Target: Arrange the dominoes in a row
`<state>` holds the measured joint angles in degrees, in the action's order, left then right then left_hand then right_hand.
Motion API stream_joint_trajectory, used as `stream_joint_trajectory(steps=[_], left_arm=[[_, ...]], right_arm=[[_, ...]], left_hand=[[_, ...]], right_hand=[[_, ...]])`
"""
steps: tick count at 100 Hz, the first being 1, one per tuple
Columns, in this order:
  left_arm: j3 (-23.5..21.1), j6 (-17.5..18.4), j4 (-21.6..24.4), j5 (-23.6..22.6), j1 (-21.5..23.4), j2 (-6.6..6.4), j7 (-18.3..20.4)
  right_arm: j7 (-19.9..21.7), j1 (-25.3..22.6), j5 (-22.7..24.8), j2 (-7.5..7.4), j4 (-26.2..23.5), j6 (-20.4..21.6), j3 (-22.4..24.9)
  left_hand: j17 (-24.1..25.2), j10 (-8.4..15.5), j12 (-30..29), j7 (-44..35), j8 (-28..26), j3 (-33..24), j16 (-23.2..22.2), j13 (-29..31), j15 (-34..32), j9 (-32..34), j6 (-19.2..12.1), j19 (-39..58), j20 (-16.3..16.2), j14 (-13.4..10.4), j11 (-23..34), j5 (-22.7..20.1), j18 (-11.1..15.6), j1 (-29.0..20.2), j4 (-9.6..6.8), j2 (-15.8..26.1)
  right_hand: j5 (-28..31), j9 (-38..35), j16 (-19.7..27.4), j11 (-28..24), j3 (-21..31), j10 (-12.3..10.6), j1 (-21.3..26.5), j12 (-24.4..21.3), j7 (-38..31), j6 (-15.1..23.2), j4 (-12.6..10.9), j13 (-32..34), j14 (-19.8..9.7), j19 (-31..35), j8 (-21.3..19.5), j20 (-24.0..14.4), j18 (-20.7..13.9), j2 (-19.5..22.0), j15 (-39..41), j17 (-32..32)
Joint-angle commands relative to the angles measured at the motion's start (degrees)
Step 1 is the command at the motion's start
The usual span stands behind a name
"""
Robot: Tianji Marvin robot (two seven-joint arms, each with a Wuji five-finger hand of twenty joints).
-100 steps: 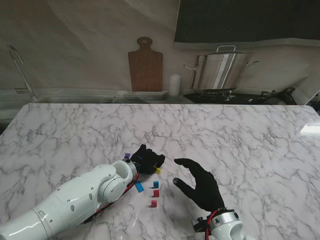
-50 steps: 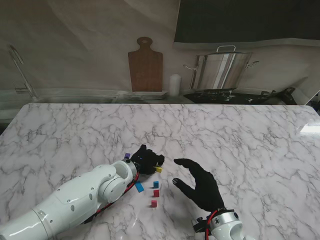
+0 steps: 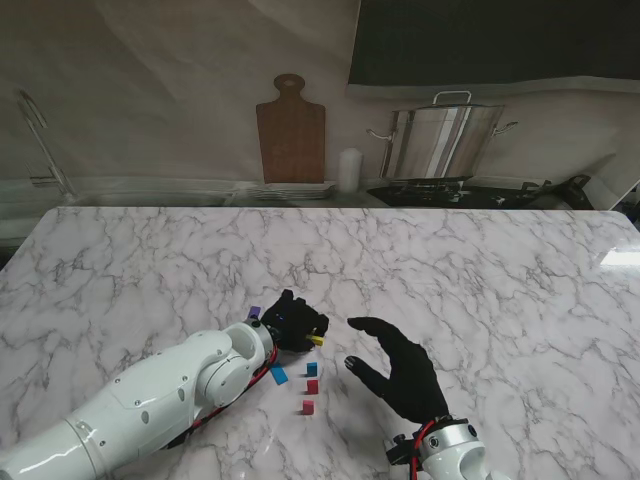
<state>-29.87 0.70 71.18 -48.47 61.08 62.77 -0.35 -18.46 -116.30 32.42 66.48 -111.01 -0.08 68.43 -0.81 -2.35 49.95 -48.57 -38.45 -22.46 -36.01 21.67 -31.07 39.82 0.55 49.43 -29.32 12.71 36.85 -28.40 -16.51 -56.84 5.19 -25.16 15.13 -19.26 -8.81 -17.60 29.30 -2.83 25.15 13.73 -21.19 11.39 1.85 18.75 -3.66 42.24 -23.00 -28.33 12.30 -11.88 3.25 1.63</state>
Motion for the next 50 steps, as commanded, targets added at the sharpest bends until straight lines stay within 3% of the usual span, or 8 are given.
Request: stream_joint_trajectory(steps=[1,27,50], left_arm=[[0.5,-0.3,-0.6,0.3,0.3,0.26,0.7],[1.3,-1.0,-1.2,1.1,0.0,0.75,0.1],[1.7,-1.7,-1.5,0.7,-0.1,1.0,-1.0]], right_arm=[[0.1,-0.2,0.0,0.04,-0.1,-0.3,-0.1],[0.0,-0.3,0.0,0.06,-0.1,-0.3,0.0],[0.0,-0.3,0.0,0.05,0.0,-0.2,0.0]], left_hand=[[1.5,-0.7,-2.9,-2.1,-1.4,1.3,-0.9,-0.8,-0.3,-1.5,-1.2,-0.7,-1.4,1.0,-0.5,-0.3,0.0,0.1,-0.24,1.0],[1.7,-1.1,-4.2,-5.5,-3.7,4.7,-1.3,-1.1,-0.5,-2.0,-1.8,-1.0,-2.0,1.1,0.7,-0.7,0.0,-1.8,-1.18,3.7],[1.5,-1.2,-1.9,-9.2,-4.8,4.9,-1.5,-0.7,-1.0,-0.1,-2.4,-0.8,-2.3,1.2,-2.0,-2.3,-0.2,-4.5,-1.3,4.2]], right_hand=[[1.4,-0.1,-1.5,-0.5,0.6,0.0,-1.0,0.1,-0.8,0.9,-0.8,1.1,-0.1,0.6,-0.3,-0.8,0.0,-1.3,1.1,-0.1],[1.4,-0.1,-1.5,-0.5,0.6,0.0,-1.0,0.1,-0.9,0.9,-0.8,1.1,-0.1,0.7,-0.3,-0.8,0.0,-1.2,1.1,-0.1],[1.4,-0.1,-1.5,-0.6,0.6,-0.2,-0.9,0.1,-0.9,0.9,-0.8,1.2,-0.1,0.7,-0.2,-0.8,0.0,-1.1,1.2,0.0]])
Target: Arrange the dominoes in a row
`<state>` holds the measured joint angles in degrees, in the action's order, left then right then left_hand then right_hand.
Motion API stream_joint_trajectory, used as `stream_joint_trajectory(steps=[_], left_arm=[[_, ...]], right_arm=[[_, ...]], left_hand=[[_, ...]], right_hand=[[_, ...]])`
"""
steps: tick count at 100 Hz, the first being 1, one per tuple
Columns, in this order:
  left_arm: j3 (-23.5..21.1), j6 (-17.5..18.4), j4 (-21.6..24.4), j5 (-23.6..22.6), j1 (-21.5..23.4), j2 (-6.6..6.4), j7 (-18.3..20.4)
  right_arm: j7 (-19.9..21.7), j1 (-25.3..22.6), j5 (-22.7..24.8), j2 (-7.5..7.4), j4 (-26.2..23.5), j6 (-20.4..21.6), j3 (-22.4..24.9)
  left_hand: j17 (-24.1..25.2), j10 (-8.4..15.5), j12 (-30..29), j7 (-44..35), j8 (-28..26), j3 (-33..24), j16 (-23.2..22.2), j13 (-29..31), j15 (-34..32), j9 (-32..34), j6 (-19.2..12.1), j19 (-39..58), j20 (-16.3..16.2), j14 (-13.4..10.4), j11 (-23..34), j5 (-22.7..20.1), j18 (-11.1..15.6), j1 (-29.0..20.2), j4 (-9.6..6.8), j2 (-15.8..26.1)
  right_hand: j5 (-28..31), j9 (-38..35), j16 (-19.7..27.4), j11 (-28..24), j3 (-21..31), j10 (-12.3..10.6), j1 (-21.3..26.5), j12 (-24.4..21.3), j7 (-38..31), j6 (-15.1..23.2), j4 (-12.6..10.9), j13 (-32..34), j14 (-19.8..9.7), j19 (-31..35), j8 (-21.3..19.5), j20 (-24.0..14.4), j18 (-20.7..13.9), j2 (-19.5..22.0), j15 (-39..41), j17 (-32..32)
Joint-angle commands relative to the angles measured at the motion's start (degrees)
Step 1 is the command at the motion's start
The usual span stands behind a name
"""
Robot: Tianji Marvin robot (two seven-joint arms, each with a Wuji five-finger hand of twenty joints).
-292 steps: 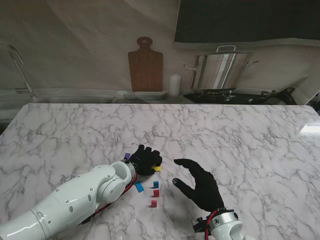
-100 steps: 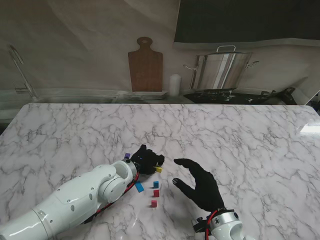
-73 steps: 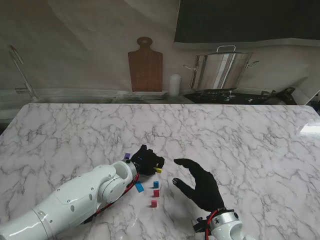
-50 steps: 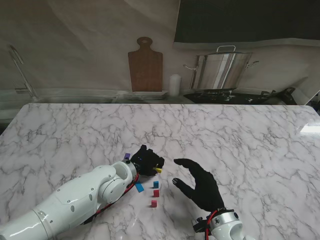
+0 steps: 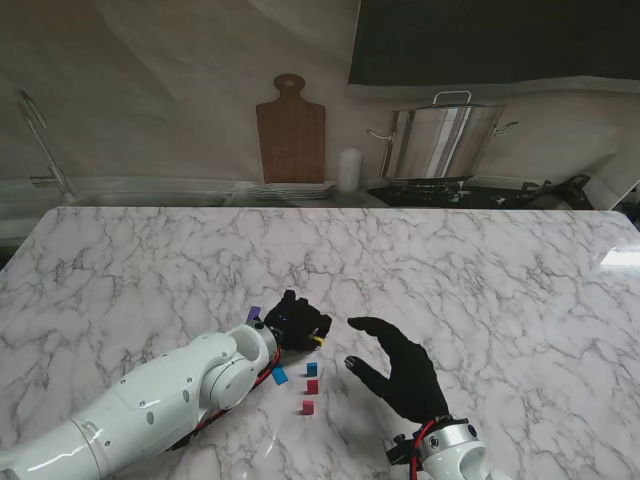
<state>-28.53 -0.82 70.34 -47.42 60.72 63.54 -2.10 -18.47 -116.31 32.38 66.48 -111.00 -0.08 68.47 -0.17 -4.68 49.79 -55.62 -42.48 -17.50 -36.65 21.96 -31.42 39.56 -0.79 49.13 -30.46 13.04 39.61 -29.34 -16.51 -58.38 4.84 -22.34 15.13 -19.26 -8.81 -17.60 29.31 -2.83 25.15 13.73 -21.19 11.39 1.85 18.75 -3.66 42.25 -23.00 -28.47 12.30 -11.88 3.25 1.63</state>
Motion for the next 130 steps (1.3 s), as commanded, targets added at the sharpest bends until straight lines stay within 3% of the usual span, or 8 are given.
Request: stream_joint_trajectory(steps=[1,14,26,47,60,82,107,130], left_arm=[[0.3,-0.2,-0.6,-0.4,0.3,0.22,0.7],[-0.7,-0.4,0.0,-0.7,0.9,0.19,0.1],[-2.7,-0.6,1.6,-0.9,2.3,-0.04,0.3],[-7.2,-1.0,5.3,-1.5,5.2,-0.68,1.6],[-10.1,-0.8,7.4,-1.5,7.1,-1.02,2.5],[-14.7,-0.6,10.6,-1.5,10.3,-1.52,4.0],[-19.7,-0.2,14.0,-1.8,14.1,-1.87,4.6],[-22.6,-0.3,16.1,-1.0,16.2,-2.03,5.8]], right_arm=[[0.1,-0.2,0.0,0.05,0.0,-0.2,0.0],[0.1,-0.2,0.0,0.05,0.0,-0.3,-0.1],[0.1,-0.2,0.0,0.05,0.0,-0.3,-0.1],[0.2,-0.2,0.1,0.0,0.1,-0.2,-0.2],[0.3,-0.1,0.1,-0.04,0.1,-0.2,-0.3],[0.4,0.0,0.1,-0.05,0.2,-0.2,-0.5],[0.5,0.0,0.1,-0.06,0.2,-0.2,-0.6],[0.4,0.1,0.0,-0.03,0.2,-0.2,-0.5]], left_hand=[[0.8,1.1,-1.7,-2.2,-0.8,-0.1,-0.9,-1.1,-0.7,0.1,-1.1,-0.5,-1.2,0.8,-4.8,-1.3,-0.2,-2.9,-0.94,1.4],[1.1,0.8,-2.4,-2.8,0.0,0.0,-0.7,-1.7,-0.4,-1.4,-1.3,-0.5,-1.2,1.0,-6.2,-2.0,-0.2,-2.9,-0.88,0.8],[3.6,-1.2,-11.8,-5.0,4.6,-1.2,-0.8,-6.5,0.1,-10.7,-2.7,-1.7,-0.8,1.8,-3.0,-3.7,0.0,-1.8,-0.7,-1.1],[5.2,-0.8,2.7,-6.2,8.8,-3.6,-10.2,-12.8,-9.1,-17.7,-2.8,-3.6,-1.3,1.7,7.9,-5.7,-0.2,-0.5,0.1,-3.6],[4.9,2.6,19.3,-6.4,9.3,-3.9,-17.1,-10.0,-17.0,-11.3,-2.7,-1.6,-3.2,0.8,17.3,-5.8,-0.4,-0.4,0.16,-3.7],[2.4,10.2,18.3,-6.0,8.2,-2.9,-19.0,-2.1,-21.3,5.2,-2.4,2.3,-4.5,-2.6,22.8,-5.1,0.6,-1.3,-0.09,-2.8],[1.4,13.5,8.6,-5.3,8.5,-2.2,-14.9,0.9,-16.4,12.0,-3.3,3.0,-4.0,-1.6,7.9,-6.0,0.3,-1.3,-0.21,-3.1],[0.4,11.5,-1.9,-2.8,6.3,-1.6,-12.1,3.3,-13.2,17.5,-3.3,3.7,-4.3,-0.4,-10.2,-5.7,0.0,-2.2,-0.58,-2.2]], right_hand=[[1.4,-0.2,-1.5,-0.6,0.6,-0.2,-0.9,0.1,-0.9,0.9,-0.8,1.2,-0.1,0.7,-0.2,-0.7,0.0,-1.1,1.2,0.0],[1.4,-0.1,-1.5,-0.6,0.6,-0.1,-0.9,0.1,-0.9,0.9,-0.8,1.2,-0.1,0.7,-0.2,-0.7,0.0,-1.1,1.2,0.0],[1.4,-0.2,-1.5,-0.6,0.6,-0.1,-0.9,0.1,-0.9,0.9,-0.8,1.2,0.0,0.7,-0.2,-0.7,0.0,-1.1,1.2,-0.1],[1.4,-0.1,-1.5,-0.6,0.6,-0.1,-0.9,0.1,-1.0,0.9,-0.8,1.1,-0.2,0.7,-0.2,-0.7,0.0,-1.1,1.2,0.0],[1.4,-0.1,-1.5,-0.6,0.7,0.0,-0.8,0.1,-1.0,0.9,-0.8,1.2,-0.1,0.8,-0.2,-0.7,0.0,-1.1,1.2,0.0],[1.4,-0.1,-1.5,-0.6,0.7,-0.1,-0.9,0.0,-1.0,0.9,-0.8,1.1,0.0,0.8,-0.2,-0.7,0.1,-1.1,1.2,-0.1],[1.4,-0.2,-1.5,-0.6,0.7,-0.1,-0.9,0.1,-1.0,0.9,-0.8,1.1,0.0,0.8,-0.2,-0.7,0.1,-1.2,1.2,-0.1],[1.4,-0.2,-1.5,-0.6,0.7,-0.2,-0.9,0.1,-1.0,0.8,-0.8,1.1,0.0,0.8,-0.2,-0.7,0.0,-1.1,1.2,-0.1]])
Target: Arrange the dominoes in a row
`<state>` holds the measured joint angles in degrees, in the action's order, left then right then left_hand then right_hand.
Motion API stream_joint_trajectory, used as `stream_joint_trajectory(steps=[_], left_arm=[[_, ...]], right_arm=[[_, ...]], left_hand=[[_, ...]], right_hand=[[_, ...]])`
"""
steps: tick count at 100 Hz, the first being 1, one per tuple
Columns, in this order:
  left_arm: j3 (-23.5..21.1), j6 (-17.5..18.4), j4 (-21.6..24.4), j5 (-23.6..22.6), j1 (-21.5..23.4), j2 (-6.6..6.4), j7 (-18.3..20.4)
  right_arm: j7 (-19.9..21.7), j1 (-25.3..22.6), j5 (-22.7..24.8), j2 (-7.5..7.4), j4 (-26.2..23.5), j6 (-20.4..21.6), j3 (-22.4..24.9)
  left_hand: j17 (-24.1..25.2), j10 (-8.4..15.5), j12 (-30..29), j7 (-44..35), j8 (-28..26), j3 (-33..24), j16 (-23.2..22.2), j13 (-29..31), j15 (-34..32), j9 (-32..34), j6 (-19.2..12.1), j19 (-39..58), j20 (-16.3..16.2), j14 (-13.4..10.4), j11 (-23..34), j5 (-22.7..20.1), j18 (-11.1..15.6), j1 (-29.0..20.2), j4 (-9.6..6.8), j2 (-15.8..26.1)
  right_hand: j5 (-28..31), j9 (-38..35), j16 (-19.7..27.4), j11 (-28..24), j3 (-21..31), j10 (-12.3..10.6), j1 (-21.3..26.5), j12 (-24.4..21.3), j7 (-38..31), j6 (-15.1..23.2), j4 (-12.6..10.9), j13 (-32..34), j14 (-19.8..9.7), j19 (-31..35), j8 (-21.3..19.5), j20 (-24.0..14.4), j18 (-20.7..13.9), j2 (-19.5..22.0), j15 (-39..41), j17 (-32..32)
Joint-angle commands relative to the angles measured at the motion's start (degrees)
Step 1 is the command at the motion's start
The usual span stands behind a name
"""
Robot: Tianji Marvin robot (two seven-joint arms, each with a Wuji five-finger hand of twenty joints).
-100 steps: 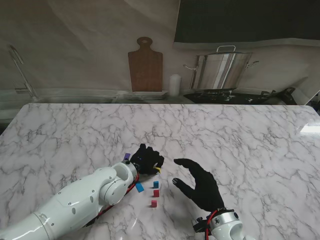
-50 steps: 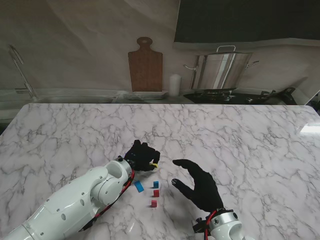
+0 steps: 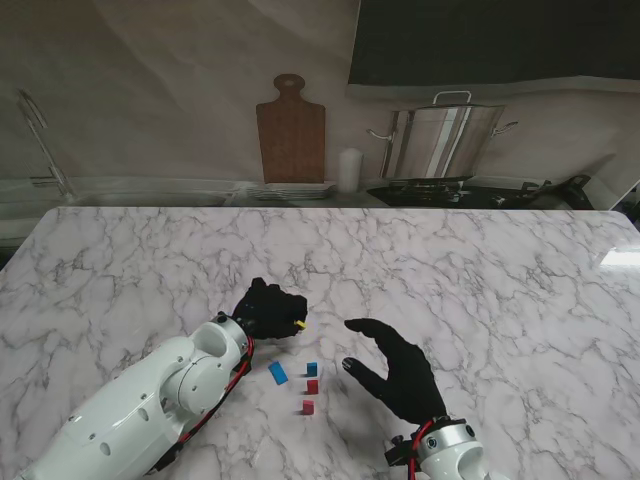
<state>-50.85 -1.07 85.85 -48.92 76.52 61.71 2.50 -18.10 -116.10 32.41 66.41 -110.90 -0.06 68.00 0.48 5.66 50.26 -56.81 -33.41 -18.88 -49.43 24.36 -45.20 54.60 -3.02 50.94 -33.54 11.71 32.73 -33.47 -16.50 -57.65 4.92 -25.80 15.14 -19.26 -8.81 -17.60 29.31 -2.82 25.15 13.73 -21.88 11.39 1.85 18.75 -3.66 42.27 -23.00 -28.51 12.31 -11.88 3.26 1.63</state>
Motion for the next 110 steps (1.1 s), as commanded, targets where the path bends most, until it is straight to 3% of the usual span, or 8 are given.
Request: stream_joint_trajectory(steps=[1,28,38,53,69,82,110], left_arm=[[-0.4,0.0,0.6,0.5,0.4,-0.2,1.3],[-1.8,-0.4,1.6,2.8,1.7,-0.06,1.9],[-2.1,-0.7,1.6,4.2,2.0,0.19,1.5],[-2.4,-0.7,1.6,4.6,2.3,0.17,1.7],[-2.5,-2.2,1.3,5.0,3.1,0.71,-0.8],[-2.4,-3.3,1.2,5.4,3.5,0.92,-1.4],[-1.1,-3.3,0.3,6.8,3.3,1.31,-2.5]], right_arm=[[0.0,-0.1,0.0,0.03,0.1,-0.3,-0.1],[0.1,-0.2,0.0,0.02,0.1,-0.2,0.0],[0.1,-0.1,0.1,0.01,0.2,-0.2,-0.1],[0.1,-0.1,0.2,0.0,0.2,-0.2,-0.2],[0.1,0.0,0.2,-0.01,0.3,-0.2,-0.2],[0.1,0.0,0.2,-0.01,0.3,-0.2,-0.2],[0.0,0.0,0.3,-0.01,0.3,-0.2,-0.2]], left_hand=[[-0.4,1.0,-2.8,-1.6,-3.1,-0.2,0.7,1.1,0.6,2.7,-1.0,1.9,-1.3,1.0,-3.9,-1.4,0.0,-3.0,-0.66,1.3],[-2.6,-2.2,-12.8,-1.8,-6.9,-4.0,1.4,5.2,1.0,9.2,1.3,4.1,-2.3,1.4,-16.2,0.6,-1.3,-2.3,-0.78,0.8],[-4.1,-3.7,-16.5,-3.9,-8.1,-10.5,2.0,7.1,1.2,11.1,2.2,5.5,-2.7,1.4,-19.2,1.9,-1.8,-0.5,-0.64,-1.3],[-4.4,-4.5,-17.8,-7.1,-3.8,-13.5,2.6,7.9,1.9,12.1,3.1,6.1,-2.7,1.3,-20.1,2.2,-1.9,0.8,0.37,-2.5],[-3.2,-6.4,-19.8,-5.4,0.3,-7.5,2.8,7.3,2.4,12.5,5.5,5.7,-3.0,2.1,-17.4,-1.1,-2.0,-1.1,0.13,-1.2],[-3.1,-7.8,-21.4,-3.5,2.2,-7.0,2.8,7.6,1.9,12.4,7.3,5.6,-3.1,2.0,-15.3,-3.5,-2.0,-1.1,-0.02,-0.8],[-2.4,-7.2,-21.6,-3.9,2.5,-6.8,3.1,6.1,2.2,10.6,6.8,5.4,-3.1,1.5,-14.6,-2.0,-1.6,-1.4,-0.19,0.2]], right_hand=[[1.4,-0.2,-1.5,-0.6,0.7,-0.2,-0.9,0.1,-0.3,0.8,-0.8,1.1,0.0,0.7,-0.2,-0.6,0.0,-1.1,1.2,-0.1],[1.4,-0.3,-1.5,-0.6,0.7,-0.1,-0.9,0.1,-0.3,0.9,-0.8,1.2,-0.1,0.7,-0.2,-0.6,0.0,-1.1,1.2,-0.1],[1.4,-0.3,-1.5,-0.6,0.7,-0.1,-0.9,0.1,-0.3,0.9,-0.8,1.1,-0.1,0.8,-0.2,-0.6,-0.1,-1.1,1.2,0.0],[1.3,-0.3,-1.5,-0.6,0.7,-0.1,-1.0,0.1,-0.3,0.9,-0.8,1.2,-0.1,0.8,-0.1,-0.6,0.1,-1.1,1.2,-0.1],[1.4,-0.3,-1.5,-0.6,0.7,-0.2,-1.0,0.1,-0.3,0.9,-0.8,1.2,0.0,0.8,-0.1,-0.6,0.0,-1.1,1.2,-0.1],[1.4,-0.3,-1.5,-0.6,0.6,-0.2,-1.0,0.1,-0.3,0.9,-0.8,1.2,0.0,0.8,-0.1,-0.6,0.0,-1.1,1.2,-0.1],[1.4,-0.3,-1.5,-0.6,0.6,-0.1,-1.0,0.1,-0.3,0.9,-0.8,1.2,0.0,0.8,-0.1,-0.6,0.0,-1.1,1.2,-0.1]])
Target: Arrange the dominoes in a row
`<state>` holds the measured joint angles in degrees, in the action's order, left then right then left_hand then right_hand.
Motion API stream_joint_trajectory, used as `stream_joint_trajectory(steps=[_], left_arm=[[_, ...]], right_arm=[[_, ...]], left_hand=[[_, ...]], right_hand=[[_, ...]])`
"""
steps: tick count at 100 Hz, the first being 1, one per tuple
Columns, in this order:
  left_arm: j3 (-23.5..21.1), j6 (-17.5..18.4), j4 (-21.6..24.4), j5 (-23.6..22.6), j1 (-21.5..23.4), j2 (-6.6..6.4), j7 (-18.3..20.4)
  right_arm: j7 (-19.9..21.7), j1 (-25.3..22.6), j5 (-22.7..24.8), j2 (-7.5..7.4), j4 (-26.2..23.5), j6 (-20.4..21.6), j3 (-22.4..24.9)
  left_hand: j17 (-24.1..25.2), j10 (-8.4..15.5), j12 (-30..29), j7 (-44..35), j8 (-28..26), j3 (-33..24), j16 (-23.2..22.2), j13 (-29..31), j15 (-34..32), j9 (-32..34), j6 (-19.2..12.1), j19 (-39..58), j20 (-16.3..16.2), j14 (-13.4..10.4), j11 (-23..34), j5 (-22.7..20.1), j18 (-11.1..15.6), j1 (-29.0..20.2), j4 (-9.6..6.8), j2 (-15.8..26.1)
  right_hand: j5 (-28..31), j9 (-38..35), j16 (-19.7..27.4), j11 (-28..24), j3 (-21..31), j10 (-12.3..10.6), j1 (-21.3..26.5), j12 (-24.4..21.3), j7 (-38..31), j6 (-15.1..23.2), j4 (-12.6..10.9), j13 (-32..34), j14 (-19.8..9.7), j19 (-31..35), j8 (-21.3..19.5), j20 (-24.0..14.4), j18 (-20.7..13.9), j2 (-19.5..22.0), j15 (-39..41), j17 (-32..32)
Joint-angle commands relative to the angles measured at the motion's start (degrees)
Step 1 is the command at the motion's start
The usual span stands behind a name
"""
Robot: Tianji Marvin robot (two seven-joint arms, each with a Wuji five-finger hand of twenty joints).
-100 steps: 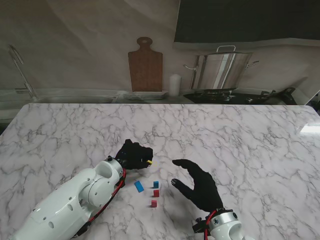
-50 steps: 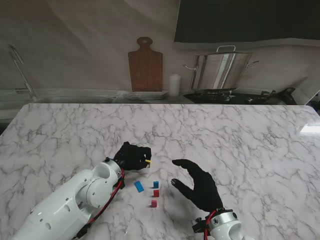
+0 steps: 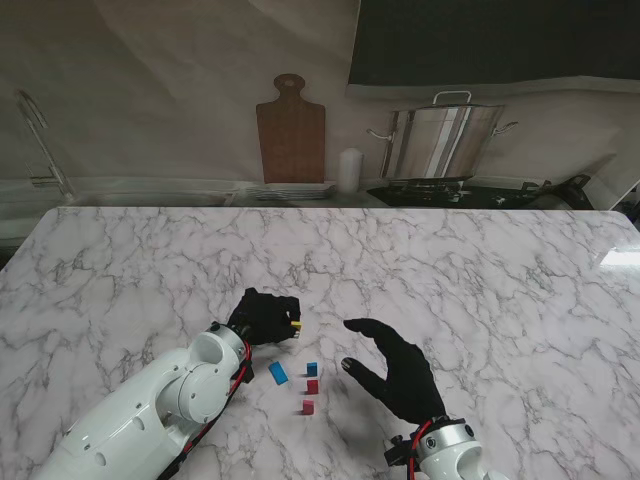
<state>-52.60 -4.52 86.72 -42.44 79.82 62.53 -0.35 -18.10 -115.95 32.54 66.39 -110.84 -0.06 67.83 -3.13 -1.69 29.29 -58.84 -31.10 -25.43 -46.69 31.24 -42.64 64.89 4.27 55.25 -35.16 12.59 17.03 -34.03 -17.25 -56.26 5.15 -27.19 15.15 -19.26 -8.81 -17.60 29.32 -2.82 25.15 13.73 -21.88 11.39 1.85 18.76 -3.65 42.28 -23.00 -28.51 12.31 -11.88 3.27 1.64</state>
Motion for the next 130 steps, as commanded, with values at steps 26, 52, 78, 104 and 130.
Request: stream_joint_trajectory(steps=[26,52,78,104,130], left_arm=[[3.2,0.4,-2.8,2.3,-1.0,1.28,-1.8],[5.8,0.3,-5.3,4.1,-2.5,2.18,-3.8],[6.8,0.2,-6.9,4.7,-2.6,2.87,-6.2],[7.2,0.0,-7.6,5.6,-2.3,3.14,-6.8],[7.4,-0.2,-7.7,6.1,-1.9,3.19,-6.7]], right_arm=[[-0.1,-0.2,0.1,0.03,0.2,-0.2,0.0],[0.0,-0.3,0.1,0.03,0.2,-0.1,0.1],[0.0,-0.3,0.1,0.03,0.1,-0.2,0.1],[-0.1,-0.3,0.1,0.04,0.0,-0.2,0.1],[-0.2,-0.4,0.1,0.06,0.0,-0.2,0.1]], left_hand=[[1.9,1.4,0.7,-2.7,-0.1,1.3,1.1,-2.6,0.9,-1.9,-2.1,0.7,-1.6,0.9,0.9,0.8,-0.4,-3.6,-0.67,3.3],[2.1,1.8,1.0,-3.0,0.2,2.3,1.6,-3.0,1.4,-2.6,-2.5,0.6,-1.6,0.7,0.5,1.4,-0.2,-4.1,-0.81,3.9],[2.0,2.0,1.3,-3.2,0.8,3.0,1.9,-2.9,1.5,-2.7,-2.8,0.7,-1.7,0.5,0.1,1.5,-0.2,-4.4,-0.9,4.1],[1.9,1.9,1.3,-3.6,1.8,3.5,2.1,-3.0,1.5,-2.8,-2.8,0.8,-1.7,0.4,-0.3,1.4,-0.1,-4.6,-0.92,4.1],[2.0,1.8,1.3,-3.9,2.3,3.8,2.2,-3.0,1.4,-2.7,-2.7,0.8,-1.7,0.3,-0.5,1.5,0.0,-4.8,-1.01,4.1]], right_hand=[[1.4,-0.3,-1.5,-0.5,0.6,-0.3,-1.0,0.1,-0.3,0.9,-0.8,1.2,0.0,0.8,-0.2,-0.6,0.0,-1.1,1.2,-0.1],[1.4,-0.3,-1.5,-0.5,0.6,-0.2,-0.9,0.1,-0.3,0.9,-0.8,1.2,0.0,0.8,-0.1,-0.6,0.0,-1.1,1.1,0.0],[1.4,-0.3,-1.5,-0.5,0.6,-0.1,-0.9,0.1,-0.3,0.9,-0.8,1.2,0.0,0.8,-0.1,-0.6,0.0,-1.1,1.2,0.0],[1.4,-0.3,-1.5,-0.6,0.6,-0.2,-0.9,0.1,-0.3,0.9,-0.8,1.2,0.0,0.8,-0.1,-0.6,0.0,-1.1,1.2,0.0],[1.3,-0.3,-1.5,-0.5,0.6,-0.2,-1.0,0.1,-0.3,0.9,-0.8,1.2,0.0,0.8,-0.1,-0.6,0.0,-1.1,1.2,0.0]])
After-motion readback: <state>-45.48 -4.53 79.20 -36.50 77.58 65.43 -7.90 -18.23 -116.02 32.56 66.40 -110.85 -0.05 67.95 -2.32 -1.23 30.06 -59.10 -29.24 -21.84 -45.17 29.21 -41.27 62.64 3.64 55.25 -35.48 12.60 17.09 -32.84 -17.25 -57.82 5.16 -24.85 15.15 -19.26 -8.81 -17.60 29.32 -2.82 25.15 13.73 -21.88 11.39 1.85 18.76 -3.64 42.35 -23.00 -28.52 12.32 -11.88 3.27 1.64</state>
